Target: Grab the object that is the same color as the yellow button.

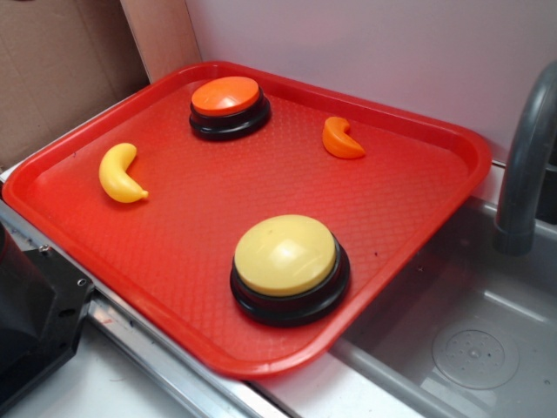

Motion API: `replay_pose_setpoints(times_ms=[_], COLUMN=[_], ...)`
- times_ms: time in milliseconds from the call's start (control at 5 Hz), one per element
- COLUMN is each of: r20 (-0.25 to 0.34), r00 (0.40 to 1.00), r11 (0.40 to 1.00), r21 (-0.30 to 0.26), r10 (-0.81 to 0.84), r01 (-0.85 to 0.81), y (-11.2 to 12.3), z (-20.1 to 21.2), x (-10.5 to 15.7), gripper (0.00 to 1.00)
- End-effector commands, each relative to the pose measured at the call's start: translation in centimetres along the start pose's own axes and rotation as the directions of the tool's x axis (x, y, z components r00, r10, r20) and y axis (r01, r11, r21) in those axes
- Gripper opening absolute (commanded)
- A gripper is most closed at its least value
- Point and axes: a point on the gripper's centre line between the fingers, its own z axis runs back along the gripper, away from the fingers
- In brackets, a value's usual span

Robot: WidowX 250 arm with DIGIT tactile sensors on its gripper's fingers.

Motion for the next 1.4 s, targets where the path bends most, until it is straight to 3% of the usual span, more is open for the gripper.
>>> replay_pose_setpoints(times_ms=[0, 200, 400, 600, 800, 1200], r20=[0.0, 0.033, 0.005, 0.031, 0.068, 0.112], r00=[1.0, 0.969, 0.877, 0.763, 0.733, 0.767], r11=[1.0, 0.969, 0.877, 0.759, 0.728, 0.762], r21=[0.0, 0.0, 0.024, 0.08, 0.089, 0.089], r10=[0.0, 0.247, 0.48, 0.646, 0.677, 0.632], r01=[0.0, -0.247, -0.48, -0.646, -0.68, -0.641], y=[0.0, 3.4, 5.6, 7.8, 9.3, 11.1], z=[0.0, -2.4, -5.1, -8.3, -11.3, -16.0], x=[0.0, -1.4, -2.4, -2.4, -0.8, 1.3], gripper=[1.0, 1.0, 1.0, 1.0, 1.0, 1.0])
